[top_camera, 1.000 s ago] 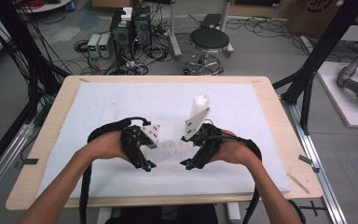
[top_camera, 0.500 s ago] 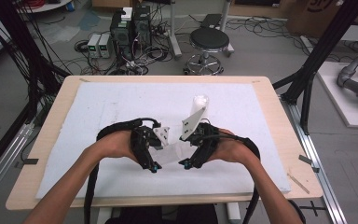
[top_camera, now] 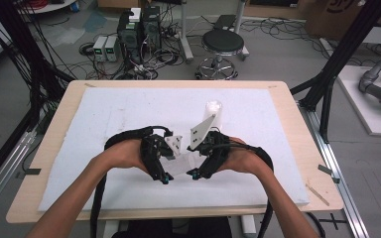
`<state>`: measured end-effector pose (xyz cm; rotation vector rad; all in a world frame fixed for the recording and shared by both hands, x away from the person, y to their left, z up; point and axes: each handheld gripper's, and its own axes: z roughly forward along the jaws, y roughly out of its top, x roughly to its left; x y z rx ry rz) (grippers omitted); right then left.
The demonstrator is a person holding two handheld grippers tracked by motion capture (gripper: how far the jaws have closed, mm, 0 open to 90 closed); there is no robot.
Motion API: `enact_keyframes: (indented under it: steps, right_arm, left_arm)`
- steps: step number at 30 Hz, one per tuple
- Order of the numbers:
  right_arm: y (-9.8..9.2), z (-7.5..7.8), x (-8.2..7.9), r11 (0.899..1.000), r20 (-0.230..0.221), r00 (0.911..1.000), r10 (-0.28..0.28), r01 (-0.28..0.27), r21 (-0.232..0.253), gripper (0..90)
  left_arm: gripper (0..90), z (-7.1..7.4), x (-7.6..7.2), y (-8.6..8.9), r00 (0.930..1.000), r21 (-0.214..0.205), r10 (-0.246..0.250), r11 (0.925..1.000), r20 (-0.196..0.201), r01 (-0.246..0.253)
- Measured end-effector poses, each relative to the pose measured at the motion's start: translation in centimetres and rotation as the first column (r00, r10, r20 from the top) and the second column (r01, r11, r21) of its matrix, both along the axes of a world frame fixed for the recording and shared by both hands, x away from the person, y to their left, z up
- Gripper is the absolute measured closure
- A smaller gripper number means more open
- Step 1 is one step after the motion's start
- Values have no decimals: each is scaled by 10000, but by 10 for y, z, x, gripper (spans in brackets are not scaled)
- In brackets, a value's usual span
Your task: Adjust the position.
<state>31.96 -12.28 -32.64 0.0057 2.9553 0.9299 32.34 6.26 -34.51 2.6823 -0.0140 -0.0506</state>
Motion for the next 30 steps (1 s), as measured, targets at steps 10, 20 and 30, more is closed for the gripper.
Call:
enact_keyframes:
  steps: [10,20,30]
  right_arm:
    - [0,-1,-2,9998,-145,9998,159,-158,101,354]
    - [2,-2,0,9984,-278,9987,437,-426,364,407]
    - [3,-2,-1,9981,-171,9986,492,-485,382,427]
  left_arm:
    - [308,-4,0,3,9999,-268,115,9996,-100,-118]
    - [310,-6,1,2,9998,-272,57,9996,-170,-62]
    - [272,-9,1,4,10000,-494,35,9988,-48,-38]
